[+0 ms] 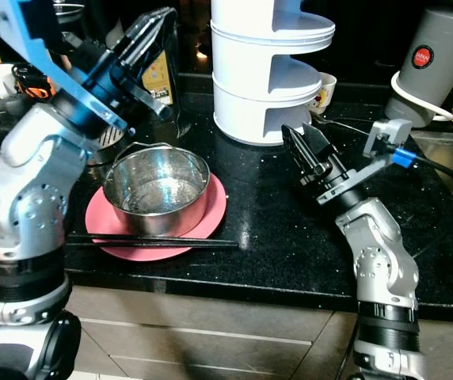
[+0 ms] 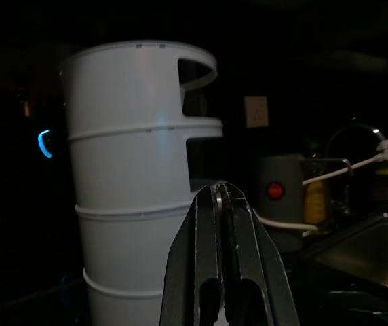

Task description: Kitchen organization

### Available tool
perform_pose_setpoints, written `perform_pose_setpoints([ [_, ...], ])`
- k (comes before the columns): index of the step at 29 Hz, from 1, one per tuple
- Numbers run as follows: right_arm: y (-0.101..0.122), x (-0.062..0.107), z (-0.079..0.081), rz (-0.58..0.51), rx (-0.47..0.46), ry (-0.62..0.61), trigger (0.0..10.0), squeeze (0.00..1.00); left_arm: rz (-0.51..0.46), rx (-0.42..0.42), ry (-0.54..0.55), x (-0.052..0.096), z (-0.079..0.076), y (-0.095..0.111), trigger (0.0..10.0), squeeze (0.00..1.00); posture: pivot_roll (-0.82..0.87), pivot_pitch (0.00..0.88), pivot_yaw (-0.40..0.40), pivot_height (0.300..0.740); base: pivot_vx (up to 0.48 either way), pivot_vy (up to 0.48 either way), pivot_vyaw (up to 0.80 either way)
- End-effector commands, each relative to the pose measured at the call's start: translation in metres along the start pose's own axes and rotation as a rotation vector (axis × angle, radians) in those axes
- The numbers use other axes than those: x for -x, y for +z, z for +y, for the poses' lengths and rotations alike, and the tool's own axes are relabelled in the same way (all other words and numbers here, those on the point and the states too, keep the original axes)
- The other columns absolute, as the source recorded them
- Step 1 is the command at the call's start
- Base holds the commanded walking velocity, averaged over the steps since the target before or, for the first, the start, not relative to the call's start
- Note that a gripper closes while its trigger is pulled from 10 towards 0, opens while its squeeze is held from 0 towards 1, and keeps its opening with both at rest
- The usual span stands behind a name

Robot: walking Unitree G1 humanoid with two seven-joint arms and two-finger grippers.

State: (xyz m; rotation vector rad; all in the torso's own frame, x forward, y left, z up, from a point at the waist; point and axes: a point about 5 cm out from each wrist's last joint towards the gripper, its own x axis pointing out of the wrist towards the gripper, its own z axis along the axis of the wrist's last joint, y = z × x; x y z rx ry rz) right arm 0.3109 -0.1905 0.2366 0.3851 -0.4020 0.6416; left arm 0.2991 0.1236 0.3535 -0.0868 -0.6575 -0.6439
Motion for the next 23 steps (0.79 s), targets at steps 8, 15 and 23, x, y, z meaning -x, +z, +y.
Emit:
perform_pose_setpoints([
  [8,-0.004,0.001,0.008,0.023,-0.016,0.058,10.0,0.00,-0.005,0.009,-0.025,0.015,-0.020,-0.010,10.0,0.00,0.00,0.000,-0.012,0.740,0.000,-0.465,0.00],
  [15,-0.005,0.001,0.010,0.032,-0.020,0.072,10.0,0.00,-0.019,0.010,-0.041,0.011,-0.022,-0.010,10.0,0.00,0.00,0.000,-0.012,0.740,0.000,-0.463,0.00],
  [23,-0.007,0.002,0.012,0.040,-0.023,0.079,10.0,0.00,-0.020,0.004,-0.036,0.011,-0.018,-0.012,10.0,0.00,0.00,0.000,-0.013,0.740,0.000,-0.450,0.00],
])
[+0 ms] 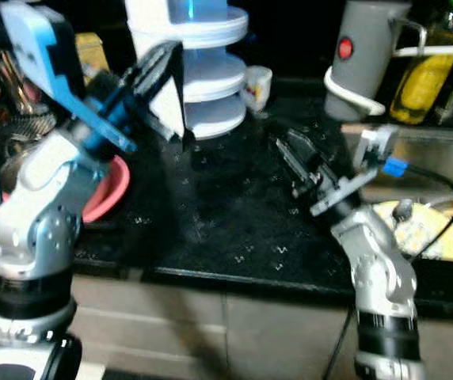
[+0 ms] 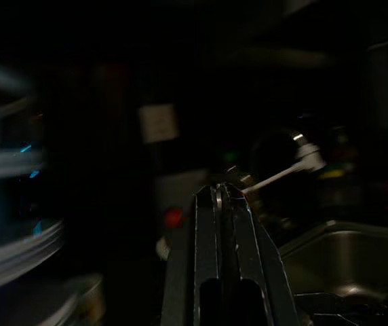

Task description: Kitchen organization

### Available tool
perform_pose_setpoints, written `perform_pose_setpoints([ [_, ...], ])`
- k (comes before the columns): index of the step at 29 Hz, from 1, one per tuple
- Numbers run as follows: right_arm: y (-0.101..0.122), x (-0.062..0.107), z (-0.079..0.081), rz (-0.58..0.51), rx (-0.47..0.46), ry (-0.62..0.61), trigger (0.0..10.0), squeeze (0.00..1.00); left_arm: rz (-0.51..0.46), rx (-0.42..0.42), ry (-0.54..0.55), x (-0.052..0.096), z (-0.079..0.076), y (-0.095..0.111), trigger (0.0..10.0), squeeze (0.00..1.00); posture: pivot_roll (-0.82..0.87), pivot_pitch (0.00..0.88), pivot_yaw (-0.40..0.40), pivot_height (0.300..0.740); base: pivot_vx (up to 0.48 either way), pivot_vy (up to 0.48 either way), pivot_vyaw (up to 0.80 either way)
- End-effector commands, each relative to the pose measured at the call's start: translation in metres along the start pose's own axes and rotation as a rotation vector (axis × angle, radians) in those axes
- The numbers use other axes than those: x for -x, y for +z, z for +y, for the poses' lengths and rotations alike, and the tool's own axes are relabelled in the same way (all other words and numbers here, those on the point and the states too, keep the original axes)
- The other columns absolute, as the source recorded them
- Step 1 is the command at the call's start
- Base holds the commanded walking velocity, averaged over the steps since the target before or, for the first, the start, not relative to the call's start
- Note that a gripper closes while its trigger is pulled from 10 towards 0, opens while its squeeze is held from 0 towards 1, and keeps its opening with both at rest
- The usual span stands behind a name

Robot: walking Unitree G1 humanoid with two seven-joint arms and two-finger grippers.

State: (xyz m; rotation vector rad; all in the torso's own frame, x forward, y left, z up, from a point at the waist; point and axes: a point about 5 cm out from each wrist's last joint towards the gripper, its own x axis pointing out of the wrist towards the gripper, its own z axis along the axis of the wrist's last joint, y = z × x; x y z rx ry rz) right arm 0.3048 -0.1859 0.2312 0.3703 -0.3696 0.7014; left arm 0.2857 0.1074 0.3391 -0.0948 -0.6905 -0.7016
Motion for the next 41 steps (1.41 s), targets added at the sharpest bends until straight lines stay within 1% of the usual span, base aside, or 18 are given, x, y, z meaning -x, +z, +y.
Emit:
perform_pose_setpoints([
  [1,-0.002,-0.003,0.006,-0.001,-0.013,0.027,10.0,0.00,0.017,-0.012,0.021,0.004,0.005,-0.004,10.0,0.00,0.00,0.000,-0.011,0.740,0.000,-0.450,0.00],
  [7,-0.003,-0.003,0.006,0.005,-0.018,0.027,10.0,0.00,0.028,-0.013,0.026,0.006,0.008,-0.009,10.0,0.00,0.00,0.000,-0.011,0.740,0.000,-0.446,0.00],
  [9,-0.003,-0.003,0.007,0.019,-0.011,0.031,10.0,0.00,0.029,-0.014,0.024,0.006,0.007,-0.009,10.0,0.00,0.00,0.000,-0.010,0.740,0.000,-0.442,-0.57],
  [16,-0.003,-0.003,0.007,0.016,-0.015,0.033,10.0,0.00,0.027,-0.010,0.013,0.005,0.005,-0.010,10.0,0.00,0.00,0.000,-0.009,0.740,0.000,-0.441,-0.74],
  [20,-0.002,-0.003,0.007,0.009,-0.015,0.027,10.0,0.00,0.021,-0.001,0.000,0.004,0.002,-0.011,10.0,0.00,0.00,0.000,-0.010,0.740,0.000,-0.420,0.00],
  [26,-0.001,-0.003,0.006,0.011,-0.011,0.024,10.0,0.00,0.037,0.009,0.011,0.005,0.003,-0.017,10.0,0.00,0.00,0.000,-0.010,0.740,0.000,-0.084,0.00],
  [27,-0.001,-0.003,0.006,0.016,-0.008,0.024,10.0,0.00,0.057,0.005,0.015,0.006,0.005,-0.022,10.0,0.00,0.00,0.000,-0.012,0.740,0.000,0.000,0.00],
  [30,-0.001,-0.003,0.006,0.021,-0.005,0.025,10.0,0.00,0.074,0.003,0.019,0.007,0.007,-0.028,10.0,0.00,-0.01,0.000,-0.013,0.740,0.000,0.000,0.00],
  [33,-0.001,-0.002,0.007,0.031,0.001,0.033,10.0,0.00,0.113,-0.001,0.028,0.011,0.011,-0.039,10.0,0.00,-0.01,0.000,-0.014,0.740,0.000,0.000,0.00],
  [36,-0.002,-0.002,0.007,0.037,0.004,0.037,10.0,0.00,0.124,0.000,0.032,0.012,0.012,-0.042,10.0,0.00,-0.01,0.000,-0.014,0.740,0.000,0.000,0.00],
  [38,-0.003,-0.002,0.009,0.049,0.008,0.045,10.0,0.00,0.162,-0.003,0.051,0.017,0.017,-0.053,10.0,0.00,-0.01,0.000,-0.015,0.740,0.000,0.000,0.00],
  [39,-0.003,-0.002,0.009,0.049,0.008,0.045,10.0,0.00,0.162,-0.003,0.051,0.017,0.017,-0.053,10.0,0.00,-0.01,0.000,-0.015,0.740,0.000,0.000,0.00],
  [40,-0.004,-0.002,0.009,0.053,0.009,0.048,10.0,0.00,0.181,-0.004,0.061,0.019,0.019,-0.058,10.0,0.00,-0.01,0.000,-0.015,0.740,0.000,0.000,0.00],
  [41,-0.005,-0.002,0.010,0.060,0.011,0.052,10.0,0.00,0.226,-0.002,0.092,0.025,0.024,-0.072,10.0,0.00,-0.02,0.000,-0.015,0.740,0.000,0.000,0.00],
])
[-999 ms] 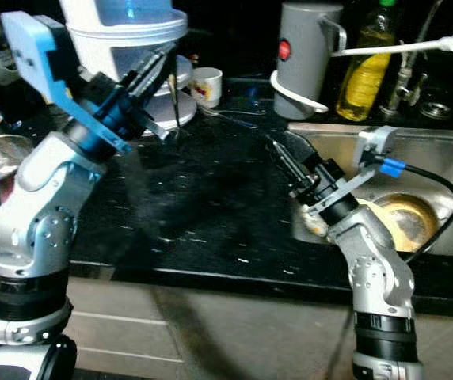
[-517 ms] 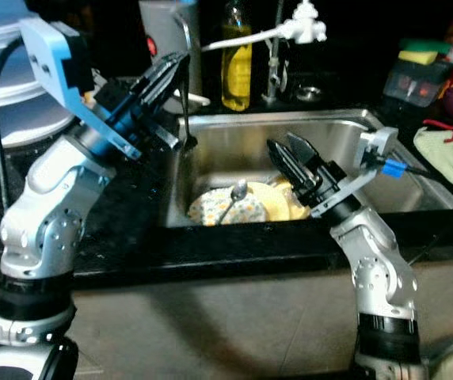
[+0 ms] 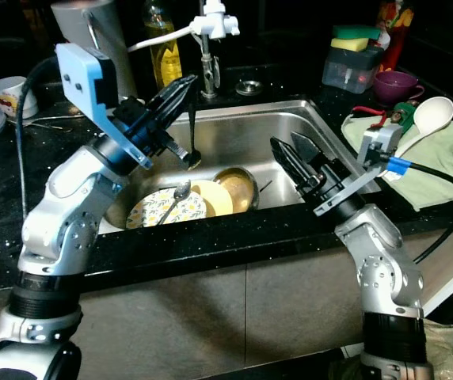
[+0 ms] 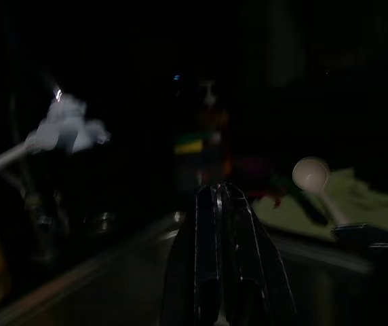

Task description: Kitchen organization

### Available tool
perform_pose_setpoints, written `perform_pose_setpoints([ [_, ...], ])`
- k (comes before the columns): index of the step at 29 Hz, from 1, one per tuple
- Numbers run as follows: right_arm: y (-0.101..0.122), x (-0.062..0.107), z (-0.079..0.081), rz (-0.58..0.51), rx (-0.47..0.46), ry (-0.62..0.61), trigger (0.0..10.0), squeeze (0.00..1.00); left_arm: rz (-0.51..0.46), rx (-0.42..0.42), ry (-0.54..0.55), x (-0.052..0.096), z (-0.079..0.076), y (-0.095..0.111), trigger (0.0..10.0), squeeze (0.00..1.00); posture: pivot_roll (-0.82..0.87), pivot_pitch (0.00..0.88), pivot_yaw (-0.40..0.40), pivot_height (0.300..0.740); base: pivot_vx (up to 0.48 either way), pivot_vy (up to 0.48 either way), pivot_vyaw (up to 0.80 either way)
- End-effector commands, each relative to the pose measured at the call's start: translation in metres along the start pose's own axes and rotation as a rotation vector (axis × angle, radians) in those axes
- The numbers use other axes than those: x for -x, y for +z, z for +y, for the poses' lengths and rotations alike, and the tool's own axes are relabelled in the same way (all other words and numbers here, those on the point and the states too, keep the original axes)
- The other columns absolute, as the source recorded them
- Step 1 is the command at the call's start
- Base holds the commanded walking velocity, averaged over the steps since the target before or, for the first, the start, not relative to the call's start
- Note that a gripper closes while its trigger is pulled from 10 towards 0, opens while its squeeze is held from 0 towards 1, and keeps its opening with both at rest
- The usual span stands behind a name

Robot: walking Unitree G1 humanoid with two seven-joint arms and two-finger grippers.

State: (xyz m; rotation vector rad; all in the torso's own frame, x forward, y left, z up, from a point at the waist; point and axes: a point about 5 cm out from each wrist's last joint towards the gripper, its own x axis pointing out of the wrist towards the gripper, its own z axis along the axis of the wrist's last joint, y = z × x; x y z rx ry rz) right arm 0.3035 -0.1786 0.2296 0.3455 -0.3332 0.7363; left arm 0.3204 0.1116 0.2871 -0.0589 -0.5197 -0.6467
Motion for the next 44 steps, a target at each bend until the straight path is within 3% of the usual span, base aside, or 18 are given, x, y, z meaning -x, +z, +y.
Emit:
perform_pose_setpoints([
  [1,-0.001,0.000,0.005,0.016,0.009,0.025,10.0,0.00,0.074,-0.004,0.039,0.009,0.009,-0.021,10.0,0.00,-0.02,0.000,-0.015,0.740,0.000,0.000,0.00],
  [9,-0.001,0.002,0.006,0.021,0.013,0.025,10.0,0.00,0.147,-0.011,0.095,0.018,0.015,-0.049,10.0,0.00,-0.03,0.000,-0.008,0.740,0.000,0.000,0.00],
  [10,-0.001,0.002,0.007,0.027,0.011,0.030,10.0,0.00,0.151,-0.009,0.103,0.019,0.016,-0.052,10.0,0.40,-0.03,0.000,-0.007,0.740,0.000,0.000,0.00],
  [11,-0.003,0.003,0.008,0.035,0.010,0.040,10.0,0.00,0.154,-0.008,0.109,0.021,0.017,-0.054,10.0,0.66,-0.03,0.000,-0.007,0.740,0.000,0.000,0.00],
  [12,-0.003,0.003,0.008,0.035,0.010,0.040,10.0,0.00,0.154,-0.008,0.109,0.021,0.017,-0.054,10.0,0.66,-0.03,0.000,-0.007,0.740,0.000,0.000,0.00],
  [13,-0.005,0.003,0.011,0.049,0.011,0.056,10.0,0.00,0.154,-0.008,0.114,0.021,0.018,-0.056,10.0,1.00,-0.03,0.000,-0.007,0.740,0.000,0.000,0.00],
  [20,-0.020,0.008,0.032,0.147,-0.002,0.211,10.0,0.00,0.146,-0.016,0.149,0.025,0.023,-0.060,10.0,1.00,-0.03,0.000,-0.010,0.740,0.000,0.000,0.00],
  [27,-0.021,0.007,0.034,0.149,-0.009,0.222,10.0,0.00,0.124,-0.035,0.172,0.027,0.027,-0.054,10.0,1.00,-0.03,0.000,-0.010,0.740,0.000,0.000,0.00],
  [28,-0.020,0.006,0.032,0.140,-0.006,0.215,10.0,0.00,0.102,-0.043,0.179,0.026,0.028,-0.046,10.0,0.00,-0.02,0.000,-0.010,0.740,0.000,0.000,0.00],
  [30,-0.017,0.004,0.028,0.103,-0.017,0.182,10.0,0.00,0.057,-0.044,0.188,0.027,0.030,-0.031,10.0,0.00,-0.02,0.000,-0.008,0.740,0.000,0.000,0.00],
  [34,-0.017,0.003,0.026,0.085,-0.021,0.159,10.0,0.00,0.046,-0.034,0.171,0.033,0.031,-0.019,10.0,0.00,-0.02,0.000,-0.007,0.740,0.000,0.000,0.00],
  [44,-0.021,0.002,0.026,0.079,-0.035,0.149,10.0,0.00,0.074,-0.040,0.162,0.050,0.030,-0.005,10.0,0.00,0.01,0.000,-0.012,0.740,0.000,0.000,0.00],
])
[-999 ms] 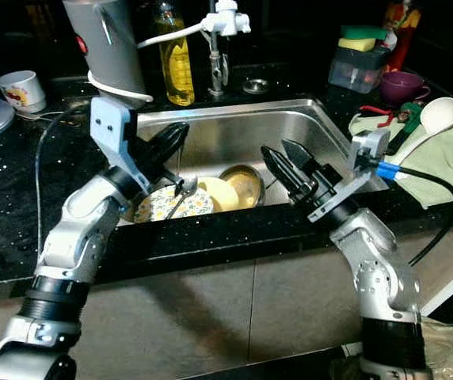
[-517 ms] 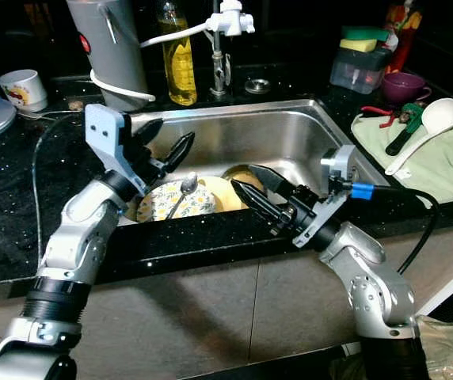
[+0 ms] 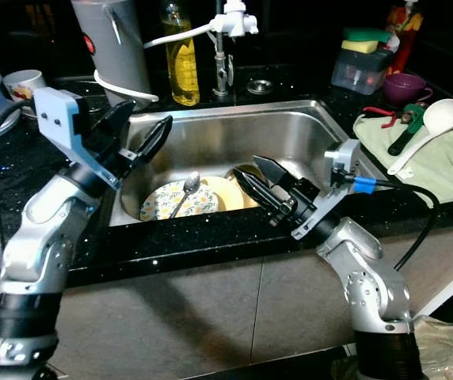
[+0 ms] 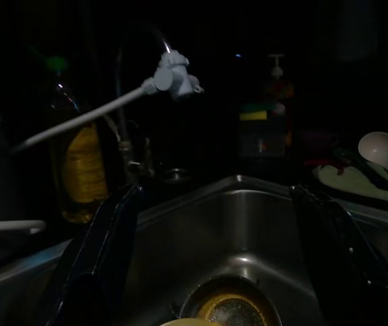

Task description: Kitchen organization

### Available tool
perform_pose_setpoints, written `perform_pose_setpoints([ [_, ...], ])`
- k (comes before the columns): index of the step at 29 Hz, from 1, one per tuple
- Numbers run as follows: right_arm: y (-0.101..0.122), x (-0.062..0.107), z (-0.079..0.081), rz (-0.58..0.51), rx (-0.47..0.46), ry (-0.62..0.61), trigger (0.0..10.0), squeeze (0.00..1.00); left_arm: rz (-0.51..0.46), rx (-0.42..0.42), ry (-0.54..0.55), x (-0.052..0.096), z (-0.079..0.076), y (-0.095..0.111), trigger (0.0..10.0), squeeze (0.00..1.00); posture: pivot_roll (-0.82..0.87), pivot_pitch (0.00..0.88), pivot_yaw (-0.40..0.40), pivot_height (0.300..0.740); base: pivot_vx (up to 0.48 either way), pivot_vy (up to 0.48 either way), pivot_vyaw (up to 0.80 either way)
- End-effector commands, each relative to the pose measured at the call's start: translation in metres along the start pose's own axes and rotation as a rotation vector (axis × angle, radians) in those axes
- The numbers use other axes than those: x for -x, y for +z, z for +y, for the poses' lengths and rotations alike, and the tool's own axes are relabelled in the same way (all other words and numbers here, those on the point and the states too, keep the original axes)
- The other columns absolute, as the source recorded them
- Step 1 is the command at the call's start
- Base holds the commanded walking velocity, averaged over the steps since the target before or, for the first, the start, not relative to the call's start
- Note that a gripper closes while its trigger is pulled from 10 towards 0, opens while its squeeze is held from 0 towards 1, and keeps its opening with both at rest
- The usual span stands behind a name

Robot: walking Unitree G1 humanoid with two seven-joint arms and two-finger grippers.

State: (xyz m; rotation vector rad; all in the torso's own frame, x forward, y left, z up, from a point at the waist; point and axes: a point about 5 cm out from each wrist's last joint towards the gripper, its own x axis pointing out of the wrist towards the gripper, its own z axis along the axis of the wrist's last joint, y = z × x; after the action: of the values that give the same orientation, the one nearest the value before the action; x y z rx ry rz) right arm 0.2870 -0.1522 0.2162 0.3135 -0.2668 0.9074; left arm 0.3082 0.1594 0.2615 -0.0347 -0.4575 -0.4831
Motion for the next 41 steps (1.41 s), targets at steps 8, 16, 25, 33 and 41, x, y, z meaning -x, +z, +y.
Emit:
perform_pose_setpoints([
  [8,-0.006,-0.004,-0.002,-0.023,-0.032,-0.023,10.0,0.00,0.062,0.054,-0.010,0.010,-0.021,0.003,10.0,0.00,0.02,0.000,-0.014,0.740,-0.033,0.000,0.00],
  [16,-0.011,-0.002,-0.001,-0.019,-0.048,-0.023,10.0,0.00,0.094,0.080,-0.055,0.009,-0.037,-0.001,10.0,0.00,0.01,0.000,-0.009,0.740,-0.299,0.000,0.00],
  [25,-0.024,0.005,-0.004,0.024,-0.062,-0.054,10.0,0.00,0.162,0.125,-0.084,0.016,-0.050,-0.017,10.0,0.00,0.00,0.000,-0.009,0.740,-0.324,0.000,0.00],
  [33,-0.042,0.015,-0.005,0.096,-0.064,-0.082,10.0,0.00,0.228,0.144,-0.094,0.026,-0.056,-0.034,10.0,0.00,0.00,0.000,-0.010,0.740,-0.318,0.000,0.00],
  [41,-0.081,0.027,0.002,0.280,0.000,-0.117,10.0,0.00,0.375,0.089,-0.072,0.054,-0.058,-0.076,10.0,0.00,-0.01,0.000,-0.009,0.740,-0.071,0.000,0.00],
])
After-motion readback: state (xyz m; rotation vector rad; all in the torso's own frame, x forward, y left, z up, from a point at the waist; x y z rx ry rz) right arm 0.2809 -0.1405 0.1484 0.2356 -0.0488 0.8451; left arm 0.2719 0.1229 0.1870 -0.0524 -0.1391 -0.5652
